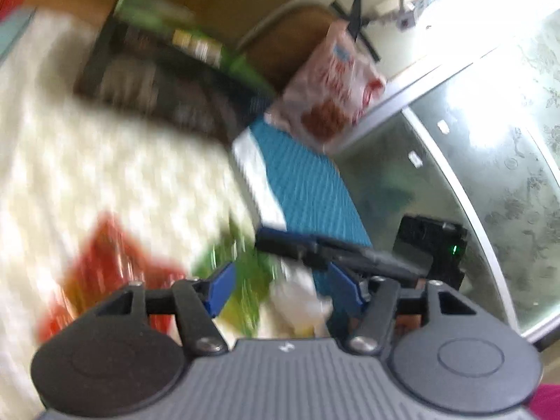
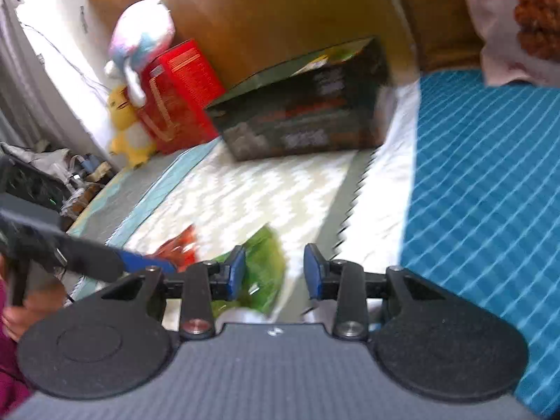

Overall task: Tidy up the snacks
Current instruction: 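Grasp the green pickled-vegetable pack with the right gripper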

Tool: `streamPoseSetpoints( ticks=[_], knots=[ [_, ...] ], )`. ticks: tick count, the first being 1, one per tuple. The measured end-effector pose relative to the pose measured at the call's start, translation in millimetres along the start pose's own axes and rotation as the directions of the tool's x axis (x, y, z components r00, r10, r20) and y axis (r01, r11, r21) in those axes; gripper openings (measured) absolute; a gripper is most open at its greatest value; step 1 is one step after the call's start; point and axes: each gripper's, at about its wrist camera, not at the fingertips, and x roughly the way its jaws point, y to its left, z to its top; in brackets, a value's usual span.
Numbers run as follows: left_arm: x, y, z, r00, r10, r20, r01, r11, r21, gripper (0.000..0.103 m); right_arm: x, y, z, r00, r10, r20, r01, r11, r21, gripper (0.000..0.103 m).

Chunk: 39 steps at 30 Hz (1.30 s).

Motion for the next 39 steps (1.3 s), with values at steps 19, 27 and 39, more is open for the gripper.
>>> streamPoseSetpoints(
  ticks=[19,27,39],
  knots=[
    [-10.3,23.9,-31.9,0.999,0.043,0.026,-0.04,0.992,-0.121,0.041,5.2,3.5,-5.7,0.962,0.268,-0.053,-0.235,0.91,0.341,0.036],
    [-9.8,30.6,-17.2,0.998,0.049,0.05,-0.041,0.989,-0.145,0.044,20.1,-2.0,5.1,0.982,0.19,-0.014,-0.174,0.924,0.34,0.036],
    [-33.7,42.1,8.6,0.987,0.1,0.126,-0.084,0.988,-0.126,0.051,41.9,2.0,16.1,0.997,0.08,-0.001,-0.078,0.97,0.229,0.021]
  ],
)
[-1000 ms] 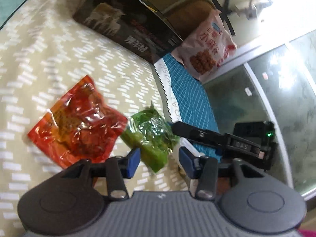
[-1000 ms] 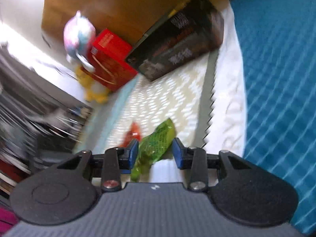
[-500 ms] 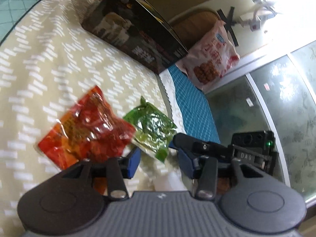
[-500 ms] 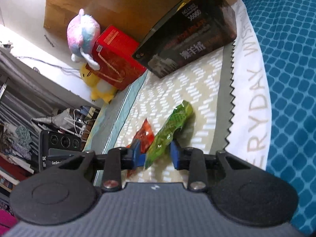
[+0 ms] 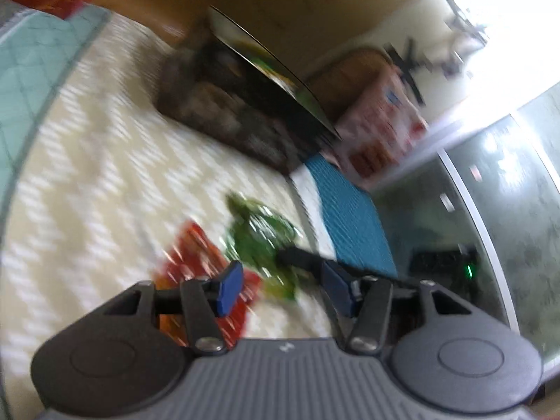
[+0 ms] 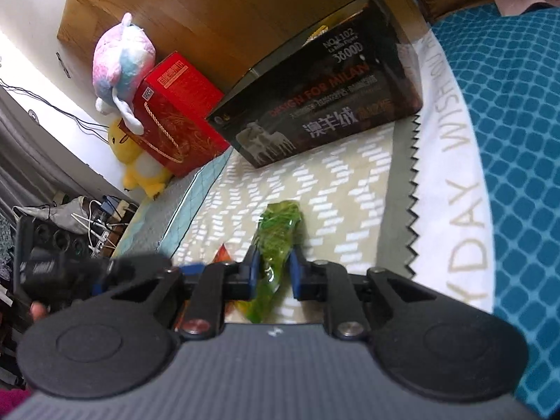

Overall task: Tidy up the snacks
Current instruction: 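Carry the green pack into the black box and open the right gripper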

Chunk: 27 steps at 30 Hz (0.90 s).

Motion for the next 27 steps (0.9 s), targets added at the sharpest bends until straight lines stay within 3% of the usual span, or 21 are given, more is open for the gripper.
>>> streamPoseSetpoints(
  ticks=[4,11,17,21,24,27],
  knots=[
    [9.2,11.9,18.8,0.999,0.032,0.012,-0.031,0.999,-0.023,0.057,8.7,0.6,3.4,1.0,0.014,-0.009,-0.014,1.0,0.003,0.021],
    [34.2,15.4,23.0,1.0,-0.014,-0.017,0.013,0.999,-0.029,0.057,18.5,-6.2,12.2,0.996,0.091,-0.007,-0.089,0.989,0.116,0.015],
    [21.5,0.3,37.1,0.999,-0.044,0.025,0.044,0.999,0.017,0.057,0.0,-4.1,38.2,0.978,0.191,0.081,-0.203,0.962,0.182,0.013],
    [8.2,-17.1,56.8,0.993,-0.07,0.098,0.064,0.996,0.057,0.083,-9.7,4.6,64.3,0.96,0.24,0.146,-0.264,0.948,0.178,0.013],
    [10.8,-32.5,75.9,0.989,-0.088,0.118,0.078,0.993,0.088,0.082,-8.9,13.1,86.5,0.952,0.243,0.188,-0.272,0.951,0.149,0.013],
    [21.8,-50.6,99.6,0.987,-0.084,0.138,0.065,0.989,0.133,0.071,1.9,19.6,112.5,0.948,0.222,0.227,-0.252,0.961,0.114,0.013]
  ],
)
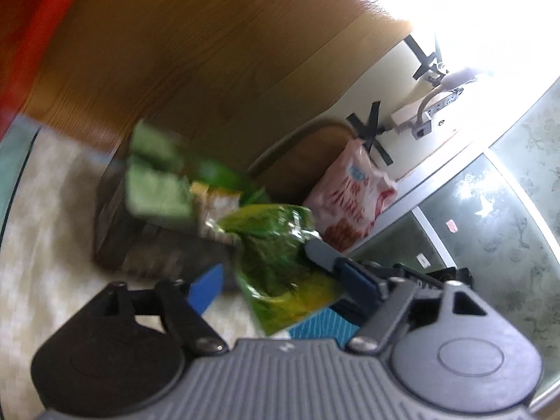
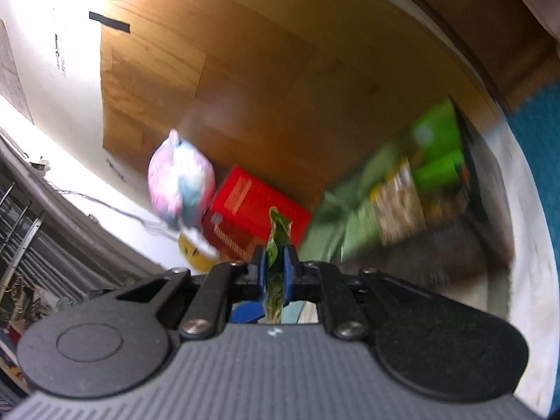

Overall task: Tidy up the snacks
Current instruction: 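Carry the green pack into the black box and open the right gripper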

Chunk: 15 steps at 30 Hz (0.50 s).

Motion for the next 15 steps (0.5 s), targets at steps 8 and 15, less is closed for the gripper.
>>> streamPoseSetpoints(
  ticks=[8,15],
  knots=[
    [52.7,5.5,36.3,0.967,0.252,0.031,-0.254,0.962,0.098,0.071,59.0,-9.6,21.9,0.977,-0.203,0.061,0.211,0.962,-0.172,0.016],
    [53.8,-1.3,23.8,0.941,0.331,0.075,-0.339,0.924,0.176,0.07,51.0,1.0,8.2,0.935,-0.312,0.166,0.35,0.885,-0.307,0.04]
  ],
)
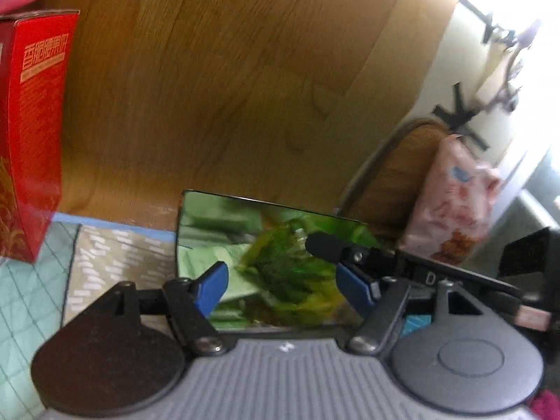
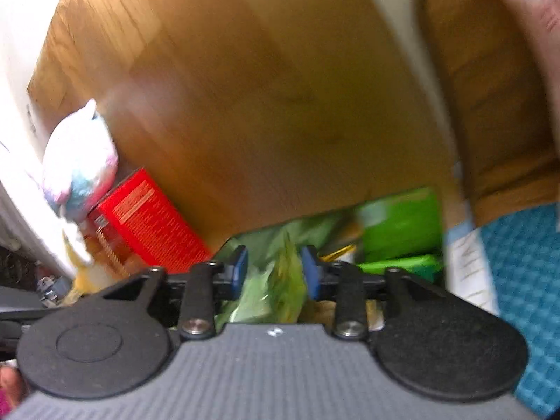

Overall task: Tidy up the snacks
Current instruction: 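Carry the green pack into the black box and open the right gripper, then grasp the red spicy snack pack with the right gripper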

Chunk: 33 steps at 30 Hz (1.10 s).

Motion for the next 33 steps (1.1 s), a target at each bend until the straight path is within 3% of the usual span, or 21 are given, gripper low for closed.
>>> streamPoseSetpoints(
  ticks=[3,6,9,11,14,16,18,20,23,26,33],
  knots=[
    [-22.9,0.9,-9.4,0.999,-0.036,0.025,0.036,0.999,-0.007,0.07,-32.6,6.0,-6.8,0.997,0.011,0.073,-0.007,0.999,-0.048,0.04],
    [-50.2,2.7,-26.2,0.997,-0.066,0.035,0.065,0.998,0.008,0.072,-59.1,10.0,-21.6,0.997,0.051,0.056,-0.048,0.997,-0.063,0.04],
    [-77.4,12.9,-51.0,0.995,-0.098,0.015,0.098,0.995,-0.005,0.072,-77.9,12.4,-48.6,0.987,0.136,-0.084,-0.141,0.989,-0.054,0.04],
    [-93.8,19.6,-71.7,0.993,-0.118,-0.003,0.118,0.993,-0.025,0.072,-80.7,11.6,-71.2,0.962,0.18,-0.206,-0.19,0.981,-0.029,0.039],
    [-110.5,32.0,-98.8,0.989,-0.139,-0.052,0.135,0.988,-0.075,0.069,-74.8,10.4,-101.7,0.917,0.178,-0.356,-0.19,0.982,0.003,0.037],
    [-116.2,37.3,-116.2,0.986,-0.148,-0.08,0.139,0.984,-0.111,0.068,-69.5,10.3,-115.2,0.899,0.172,-0.403,-0.182,0.983,0.015,0.034],
    [-118.5,42.6,-132.0,0.984,-0.146,-0.099,0.131,0.98,-0.147,0.068,-66.0,15.7,-118.2,0.894,0.188,-0.407,-0.191,0.981,0.032,0.033],
    [-116.3,47.8,-145.0,0.982,-0.148,-0.118,0.124,0.974,-0.189,0.068,-60.6,21.3,-119.1,0.875,0.228,-0.427,-0.221,0.973,0.066,0.033],
    [-119.0,52.9,-157.2,0.982,-0.17,-0.078,0.15,0.966,-0.21,0.067,-45.0,34.5,-127.7,0.842,0.28,-0.46,-0.256,0.96,0.115,0.03],
    [-120.0,61.7,-161.0,0.978,-0.203,-0.043,0.186,0.951,-0.248,0.066,-42.7,37.8,-130.4,0.828,0.288,-0.481,-0.255,0.958,0.134,0.021],
    [-120.8,67.0,-157.5,0.972,-0.23,-0.052,0.205,0.934,-0.294,0.068,-53.5,27.8,-128.7,0.838,0.309,-0.449,-0.236,0.948,0.213,0.018]
  ],
)
